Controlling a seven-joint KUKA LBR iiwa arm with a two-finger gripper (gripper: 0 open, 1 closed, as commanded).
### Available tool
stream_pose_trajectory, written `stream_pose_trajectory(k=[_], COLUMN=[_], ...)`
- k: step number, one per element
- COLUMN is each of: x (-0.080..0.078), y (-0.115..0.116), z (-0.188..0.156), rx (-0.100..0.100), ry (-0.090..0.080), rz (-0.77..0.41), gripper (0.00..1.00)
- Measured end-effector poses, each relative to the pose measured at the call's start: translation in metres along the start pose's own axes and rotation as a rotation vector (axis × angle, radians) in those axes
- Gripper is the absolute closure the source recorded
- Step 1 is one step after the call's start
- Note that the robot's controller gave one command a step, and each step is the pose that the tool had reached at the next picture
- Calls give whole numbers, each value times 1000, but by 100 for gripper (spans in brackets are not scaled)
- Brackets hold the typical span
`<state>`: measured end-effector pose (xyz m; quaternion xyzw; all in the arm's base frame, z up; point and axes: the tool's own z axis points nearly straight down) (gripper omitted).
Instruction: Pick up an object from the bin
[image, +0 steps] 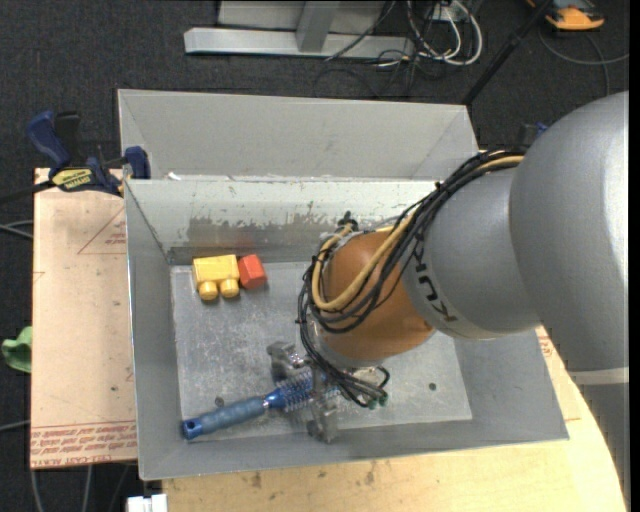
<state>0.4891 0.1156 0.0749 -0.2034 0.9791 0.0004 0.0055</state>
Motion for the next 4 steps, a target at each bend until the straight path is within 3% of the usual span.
stream_pose_trajectory(k=[1,2,4], x=[2,0,-2], y=[1,1,1], z=[2,-68,-94], rx=[-2,-1,-2], ry=[8,5,10], rz=[2,4,8], gripper=[100,100,100])
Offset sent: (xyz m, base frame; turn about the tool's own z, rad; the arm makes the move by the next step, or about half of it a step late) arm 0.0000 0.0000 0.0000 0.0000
